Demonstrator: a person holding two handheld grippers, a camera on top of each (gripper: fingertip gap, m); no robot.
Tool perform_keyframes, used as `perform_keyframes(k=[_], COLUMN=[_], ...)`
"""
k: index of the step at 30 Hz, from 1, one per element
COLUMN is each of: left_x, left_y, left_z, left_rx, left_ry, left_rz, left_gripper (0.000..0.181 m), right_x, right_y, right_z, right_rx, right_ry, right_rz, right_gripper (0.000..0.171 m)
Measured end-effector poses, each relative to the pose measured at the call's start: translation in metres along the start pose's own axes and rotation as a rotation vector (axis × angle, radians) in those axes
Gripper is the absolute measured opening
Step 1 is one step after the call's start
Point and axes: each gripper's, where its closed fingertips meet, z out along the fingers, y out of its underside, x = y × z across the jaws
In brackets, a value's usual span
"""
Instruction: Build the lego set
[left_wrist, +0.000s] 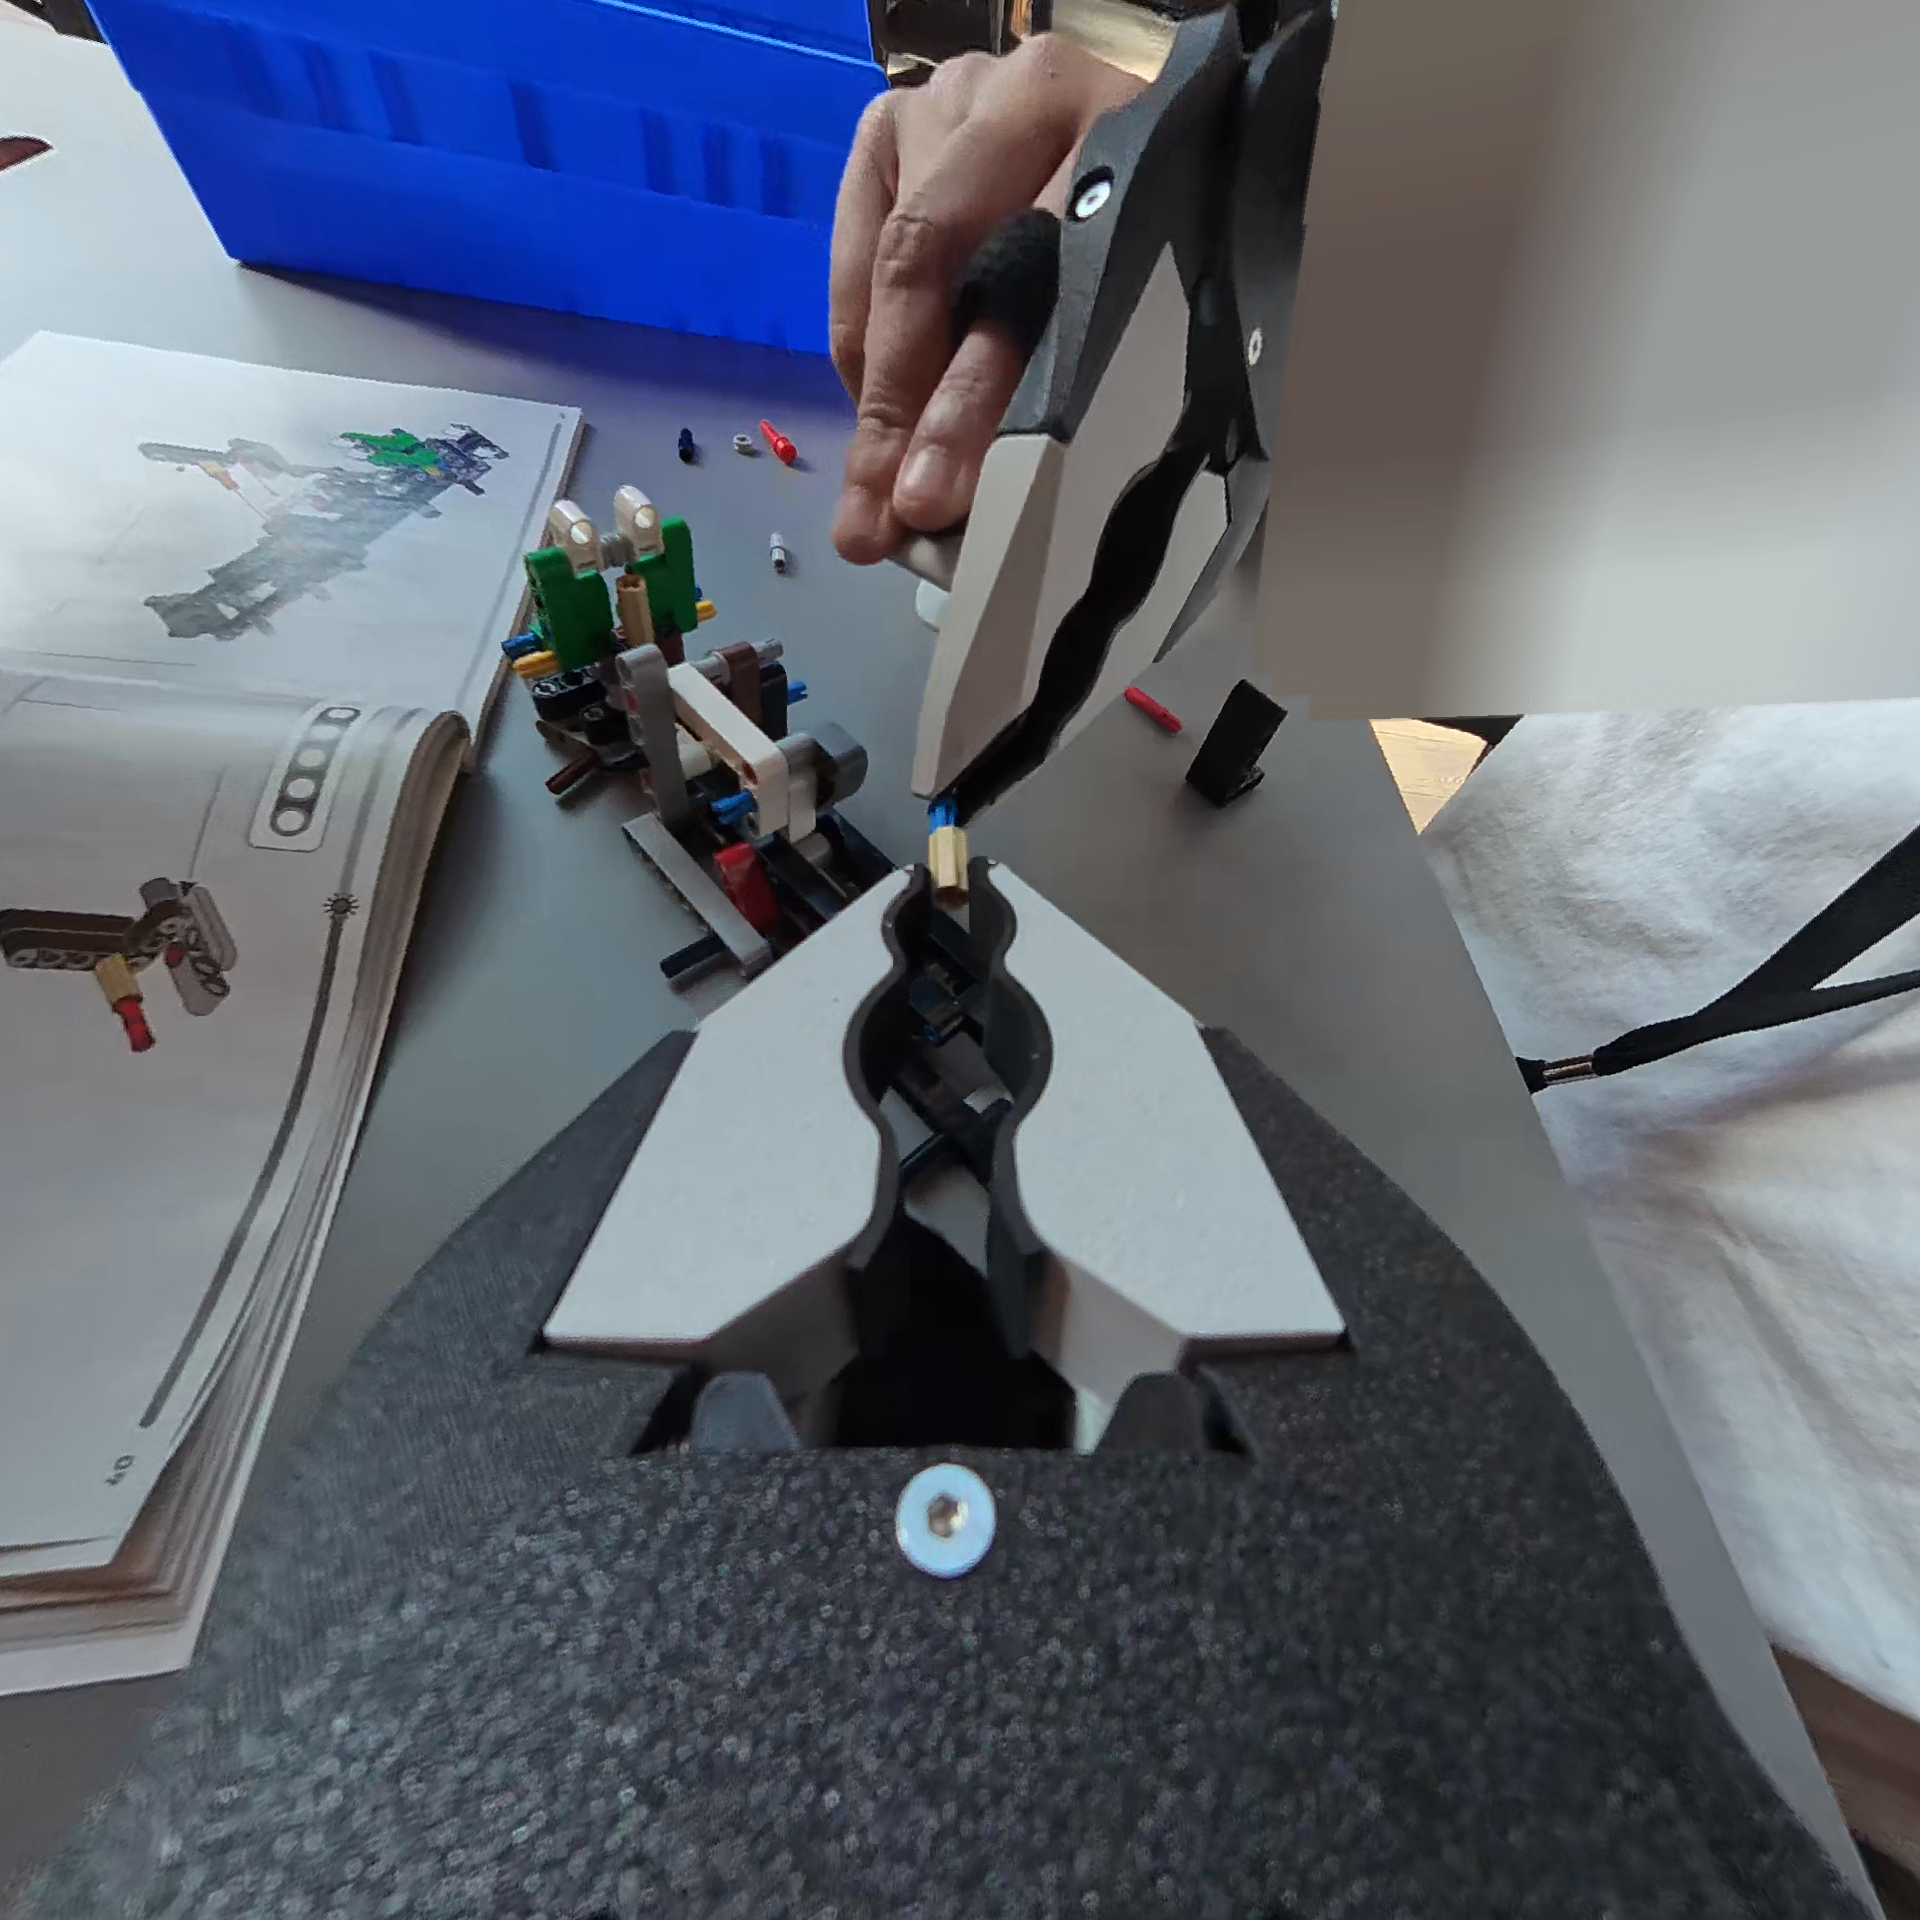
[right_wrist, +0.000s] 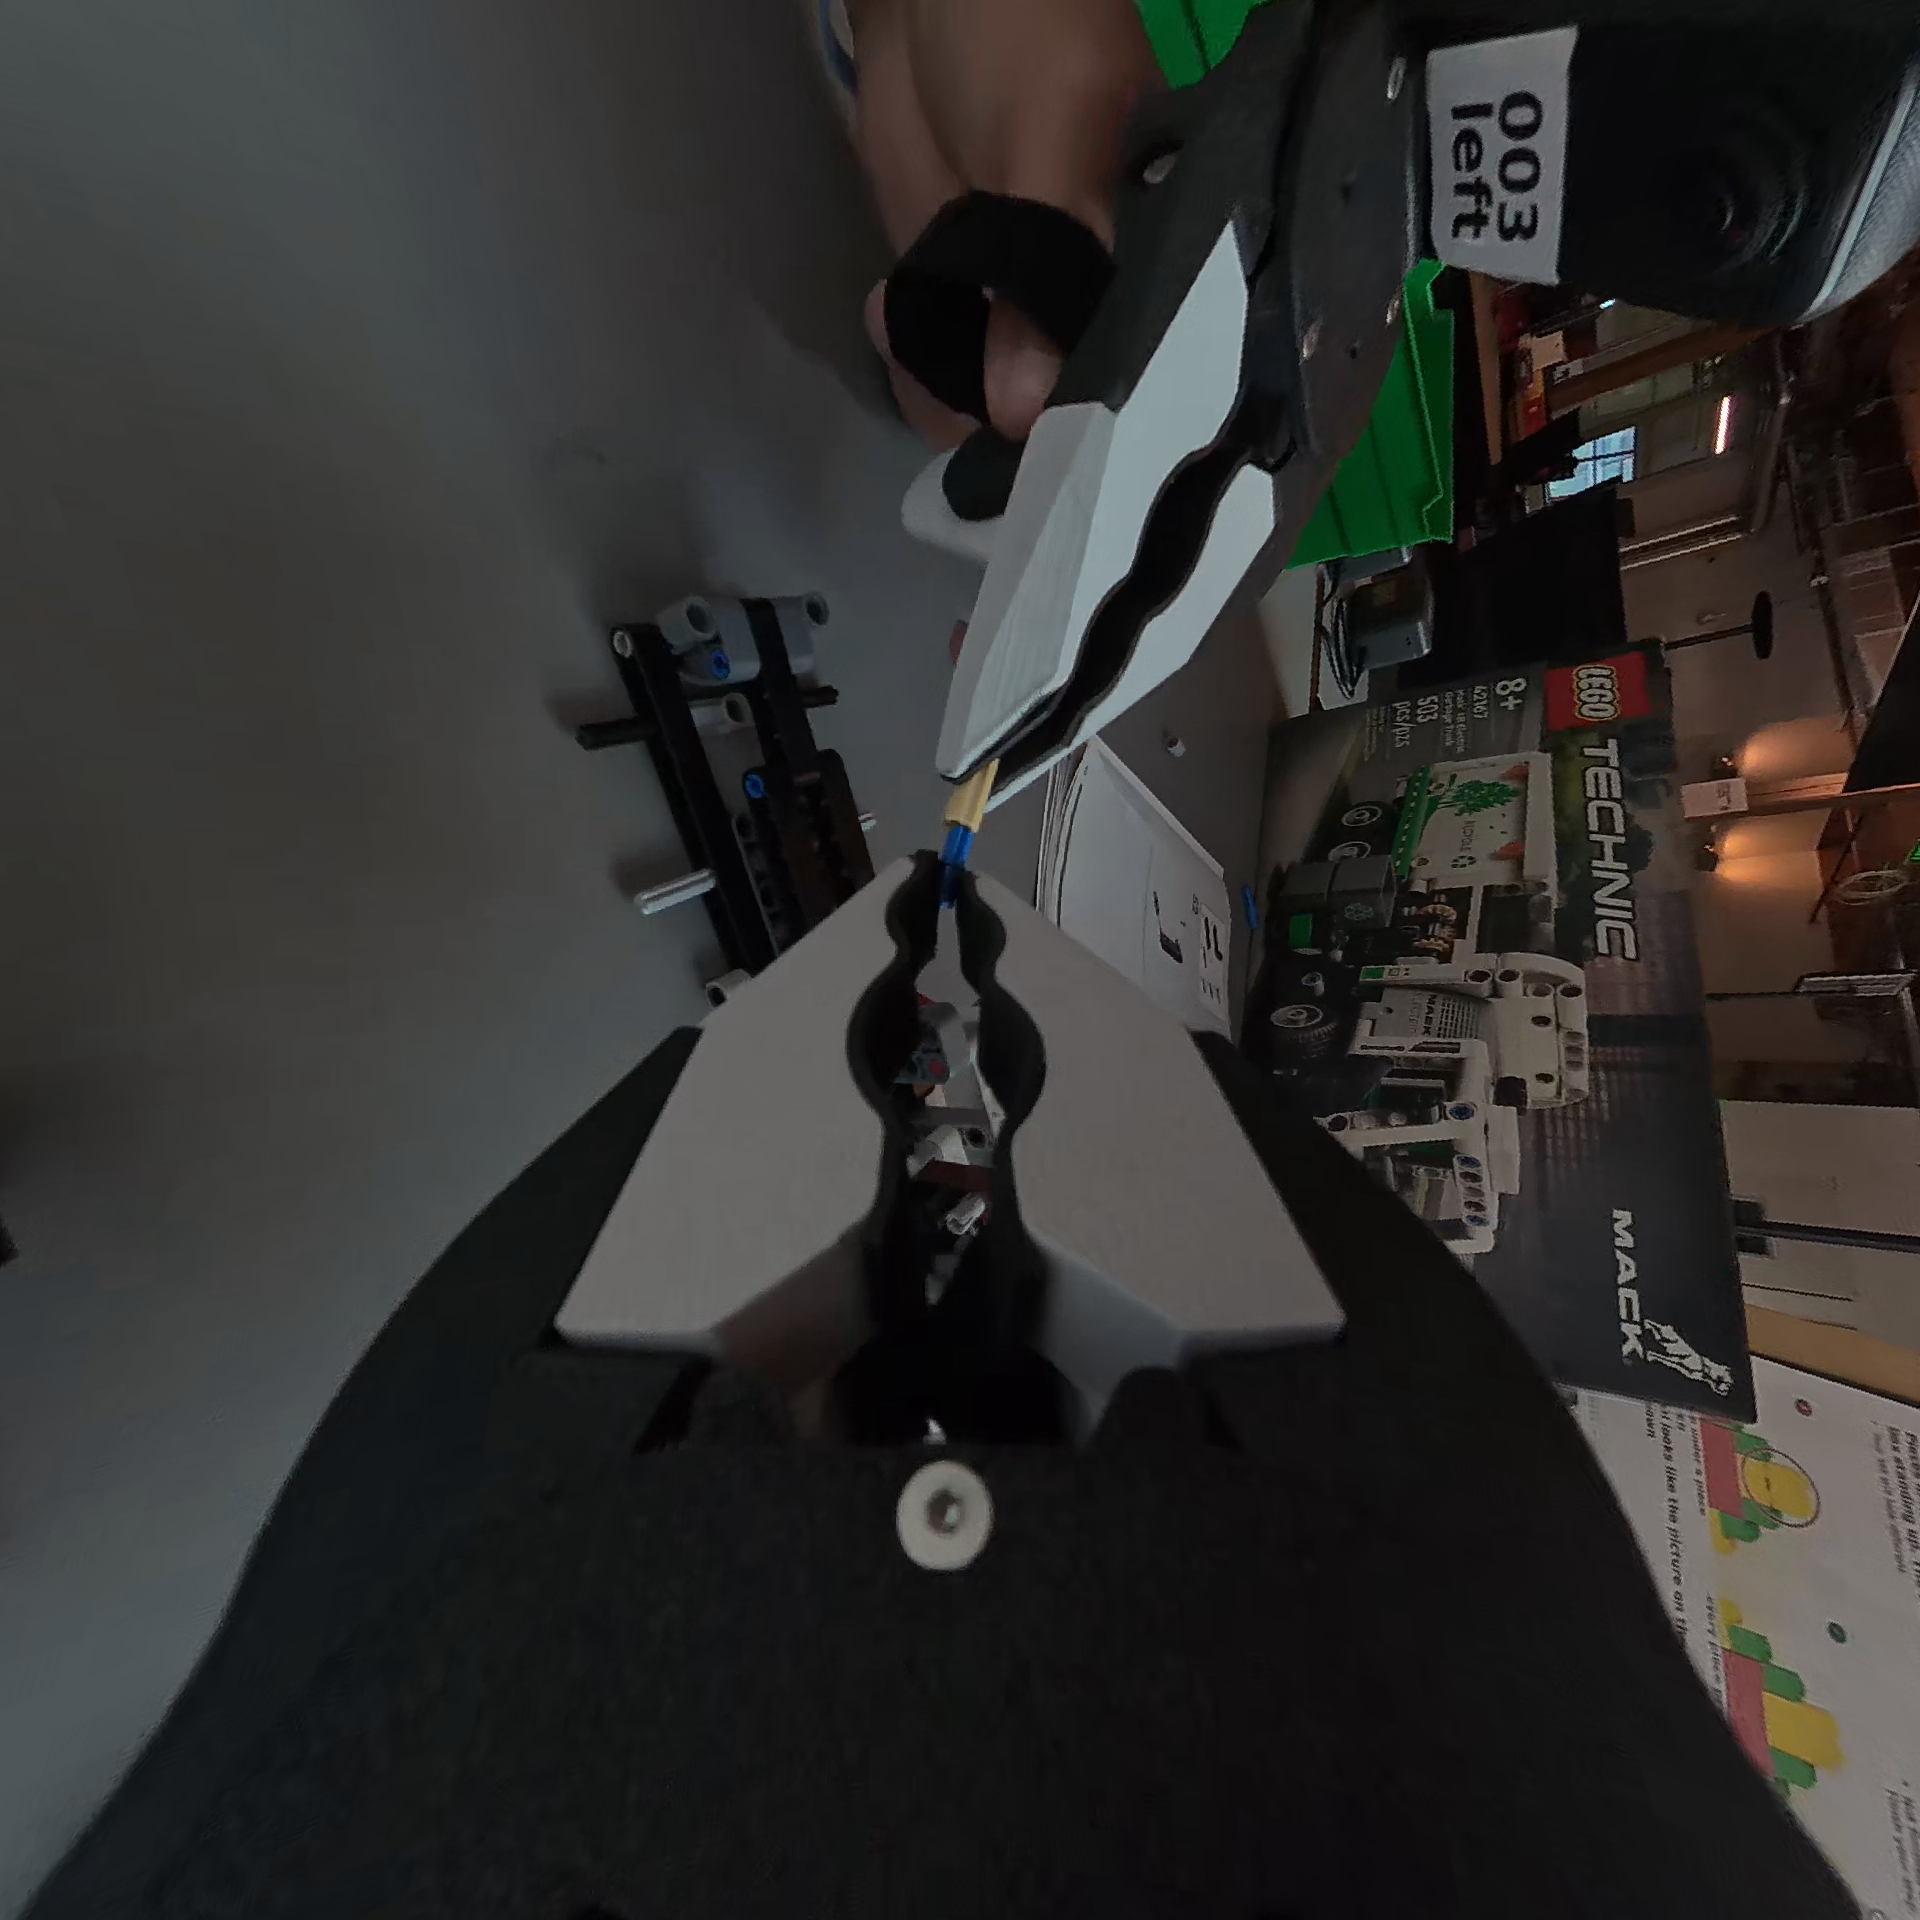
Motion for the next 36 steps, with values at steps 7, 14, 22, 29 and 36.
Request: perform_keyframes(k=[7,14,22,29,36], left_x=[0.0,0.002,0.009,0.009,0.01], left_y=[-0.001,0.001,0.002,0.007,0.009], left_z=[-0.001,0.002,0.003,0.006,0.009], left_rx=[0.008,-0.006,-0.012,-0.041,-0.055], left_ry=[0.003,0.018,0.03,-0.033,-0.046], left_rz=[-0.029,-0.047,0.016,0.171,0.234], left_gripper=[0.004,0.004,0.005,0.005,0.005], right_x=[0.001,-0.004,-0.007,-0.014,-0.02], right_y=[0.0,-0.001,-0.004,-0.008,-0.007], right_z=[0.0,-0.001,-0.003,-0.006,-0.006], right_rx=[-0.005,0.037,0.121,0.181,0.179], right_ry=[0.009,-0.061,-0.156,-0.251,-0.305], right_rz=[0.001,0.143,0.298,0.397,0.434], right_gripper=[0.002,0.002,0.002,0.001,0.002])
